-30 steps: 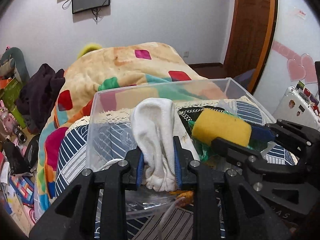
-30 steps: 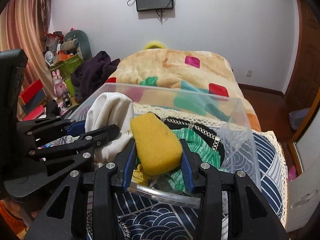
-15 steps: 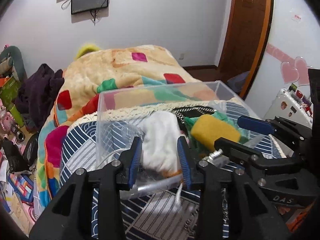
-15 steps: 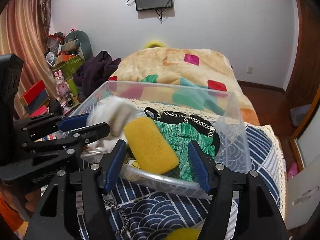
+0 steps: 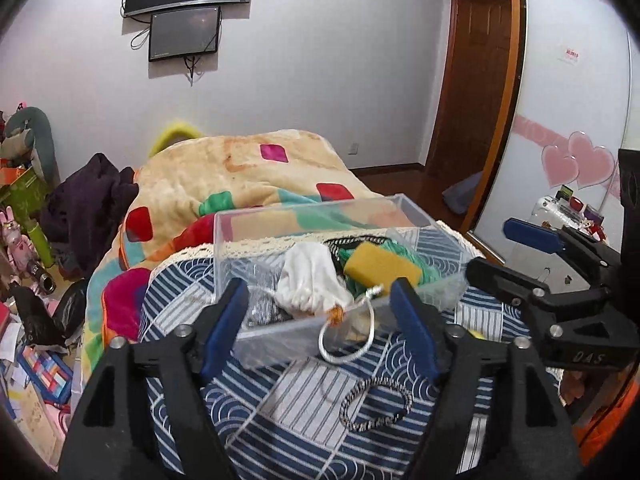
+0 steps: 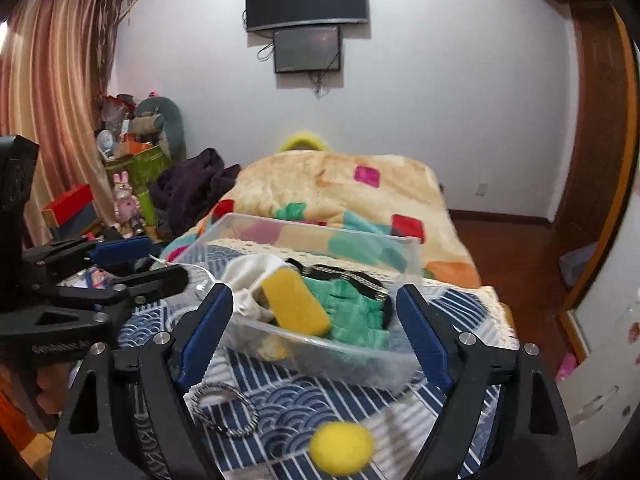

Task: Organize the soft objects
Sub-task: 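Grasp the yellow felt ball with the right tool while the left tool grasps the bracelet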

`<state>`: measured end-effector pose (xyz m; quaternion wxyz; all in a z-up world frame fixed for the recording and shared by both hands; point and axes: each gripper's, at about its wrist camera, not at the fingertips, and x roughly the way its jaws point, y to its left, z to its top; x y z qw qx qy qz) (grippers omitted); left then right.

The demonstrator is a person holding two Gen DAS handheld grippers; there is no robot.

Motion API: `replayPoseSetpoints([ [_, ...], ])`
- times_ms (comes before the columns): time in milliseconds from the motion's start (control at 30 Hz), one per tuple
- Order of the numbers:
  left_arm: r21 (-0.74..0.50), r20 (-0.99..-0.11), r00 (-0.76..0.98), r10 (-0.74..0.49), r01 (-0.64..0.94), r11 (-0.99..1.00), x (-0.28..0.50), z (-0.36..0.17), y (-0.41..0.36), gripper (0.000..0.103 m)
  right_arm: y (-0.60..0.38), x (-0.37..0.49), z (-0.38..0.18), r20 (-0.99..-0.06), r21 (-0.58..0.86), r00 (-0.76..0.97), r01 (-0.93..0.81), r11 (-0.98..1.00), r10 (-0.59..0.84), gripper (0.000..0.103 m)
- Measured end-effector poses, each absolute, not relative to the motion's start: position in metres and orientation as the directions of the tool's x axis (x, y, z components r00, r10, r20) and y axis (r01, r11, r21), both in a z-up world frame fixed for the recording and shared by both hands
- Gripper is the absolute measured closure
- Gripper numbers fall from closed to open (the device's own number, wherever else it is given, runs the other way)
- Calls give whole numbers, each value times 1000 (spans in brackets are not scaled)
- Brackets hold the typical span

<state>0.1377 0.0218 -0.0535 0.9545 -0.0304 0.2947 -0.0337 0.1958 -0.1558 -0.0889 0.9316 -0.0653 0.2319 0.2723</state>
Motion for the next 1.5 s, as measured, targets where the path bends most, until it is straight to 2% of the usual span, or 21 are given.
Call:
replayPoseSetpoints([
  [67,-75,-570,817,-82,48,996,132,-59,20,23,-160,193,-94,-475,0,747,-529,849,465,21],
  [333,-53,-650,753,-99,86,995,121,-99,1,18,-179,193,-133,-564,53,697,-504,862,442,21],
  [567,-105,-719,677,-157,118,987,121,-134,-15,15,-190,187,-171,-652,82,636,-483,872,414,21],
  [867,-115,-754,639,-152,99,988,129,-158,-34,14,-199,184,-185,-673,119,611,-467,876,417,22],
  [933,-109,-745,651,-145,96,989,130,-159,-36,15,-197,182,-184,-669,110,614,-476,873,419,29],
  [1000,-118,-739,656,-153,97,988,129,-158,-37,23,-195,180,-183,-667,106,615,-482,870,422,37],
  [1067,-111,-733,664,-146,95,989,127,-158,-36,37,-194,180,-184,-667,111,610,-485,867,427,51],
  [1167,-100,-730,669,-142,101,990,125,-157,-36,49,-192,180,-187,-674,113,598,-496,861,433,61],
  [1233,-94,-727,672,-143,108,990,124,-157,-36,59,-190,179,-186,-673,105,600,-501,859,432,62],
  [1367,-101,-725,671,-156,120,988,122,-156,-35,72,-189,177,-183,-663,92,612,-506,858,432,63],
  [1500,-115,-720,672,-171,127,985,118,-152,-31,75,-190,176,-180,-656,93,617,-505,858,434,63],
])
